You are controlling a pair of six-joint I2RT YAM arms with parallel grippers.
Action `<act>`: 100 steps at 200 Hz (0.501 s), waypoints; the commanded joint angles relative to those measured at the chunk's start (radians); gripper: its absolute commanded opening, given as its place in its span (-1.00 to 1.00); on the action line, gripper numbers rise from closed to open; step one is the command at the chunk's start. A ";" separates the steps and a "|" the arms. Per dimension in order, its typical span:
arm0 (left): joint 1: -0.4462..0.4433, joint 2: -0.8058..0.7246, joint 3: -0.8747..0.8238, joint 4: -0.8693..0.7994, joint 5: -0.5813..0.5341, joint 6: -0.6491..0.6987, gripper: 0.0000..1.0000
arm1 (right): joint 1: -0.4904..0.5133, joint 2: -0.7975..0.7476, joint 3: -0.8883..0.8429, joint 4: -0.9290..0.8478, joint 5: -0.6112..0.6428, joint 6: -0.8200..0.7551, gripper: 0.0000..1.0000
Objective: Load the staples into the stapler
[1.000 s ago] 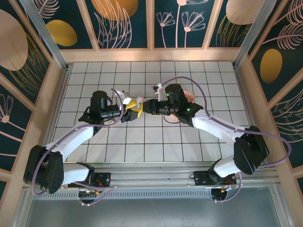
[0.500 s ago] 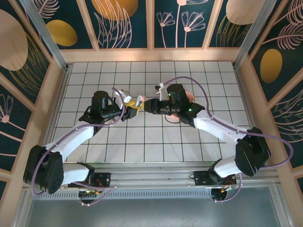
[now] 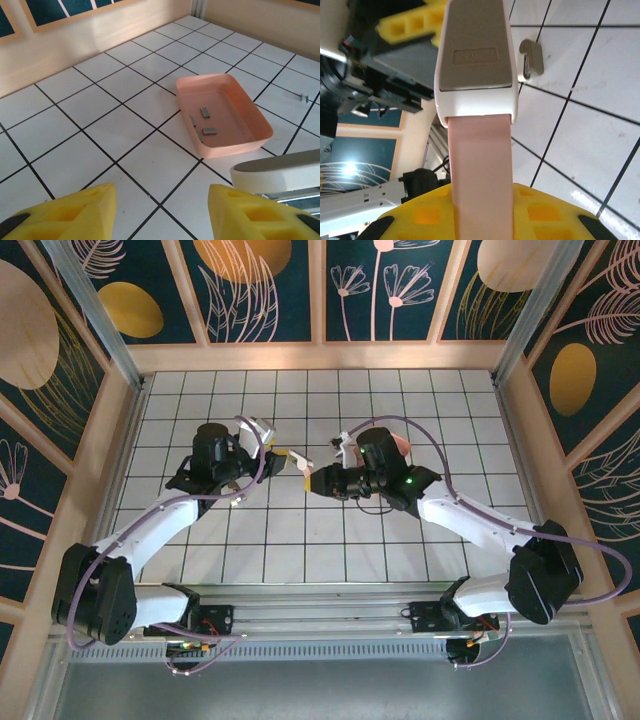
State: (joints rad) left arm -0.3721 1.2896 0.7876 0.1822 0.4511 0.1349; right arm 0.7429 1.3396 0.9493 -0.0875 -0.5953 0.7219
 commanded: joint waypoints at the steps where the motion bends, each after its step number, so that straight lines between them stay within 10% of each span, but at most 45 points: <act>1: -0.001 0.023 0.040 0.035 -0.012 0.021 0.03 | 0.004 -0.027 -0.019 -0.049 -0.033 0.053 -1.00; 100: -0.001 -0.081 -0.016 -0.128 0.223 0.237 0.25 | -0.066 0.006 -0.003 -0.011 0.007 0.198 -1.00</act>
State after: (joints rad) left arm -0.3725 1.2442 0.7872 0.1089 0.5209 0.2737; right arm 0.6815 1.3399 0.9318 -0.1162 -0.5762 0.9062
